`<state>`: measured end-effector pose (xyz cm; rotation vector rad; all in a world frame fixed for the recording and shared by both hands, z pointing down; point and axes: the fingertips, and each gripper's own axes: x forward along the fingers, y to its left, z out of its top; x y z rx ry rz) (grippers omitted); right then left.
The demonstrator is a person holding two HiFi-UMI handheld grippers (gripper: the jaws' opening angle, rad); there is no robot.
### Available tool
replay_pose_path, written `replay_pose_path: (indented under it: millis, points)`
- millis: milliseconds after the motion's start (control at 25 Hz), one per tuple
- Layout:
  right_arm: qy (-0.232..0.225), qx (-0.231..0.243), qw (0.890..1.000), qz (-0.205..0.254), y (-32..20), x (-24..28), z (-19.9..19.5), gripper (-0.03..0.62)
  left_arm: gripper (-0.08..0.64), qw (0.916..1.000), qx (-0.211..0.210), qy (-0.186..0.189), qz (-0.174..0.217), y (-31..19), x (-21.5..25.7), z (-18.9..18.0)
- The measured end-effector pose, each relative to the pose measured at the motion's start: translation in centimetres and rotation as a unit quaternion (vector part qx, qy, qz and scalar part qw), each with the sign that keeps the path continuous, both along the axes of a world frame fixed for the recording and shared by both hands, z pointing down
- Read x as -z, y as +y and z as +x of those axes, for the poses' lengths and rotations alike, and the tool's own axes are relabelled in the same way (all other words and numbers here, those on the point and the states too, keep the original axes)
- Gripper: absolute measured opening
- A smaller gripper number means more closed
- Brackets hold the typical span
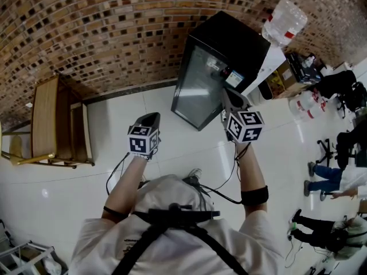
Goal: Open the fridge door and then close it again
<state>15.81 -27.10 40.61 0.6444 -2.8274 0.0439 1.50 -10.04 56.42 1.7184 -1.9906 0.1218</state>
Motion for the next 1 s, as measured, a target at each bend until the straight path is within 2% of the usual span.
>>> replay_pose_path:
  millis: [800, 1000]
  points:
    - [0.005, 0.008, 1.0, 0.003, -0.1, 0.2, -0.4, 0.0, 0.0, 0.9997, -0.019, -0.015, -0.001, -0.8, 0.6, 0.5]
    - [0.008, 0.011, 1.0, 0.002, -0.6, 0.1, -0.8, 0.0, 0.0, 0.9998, -0.02, -0.006, 0.002, -1.2, 0.6, 0.7]
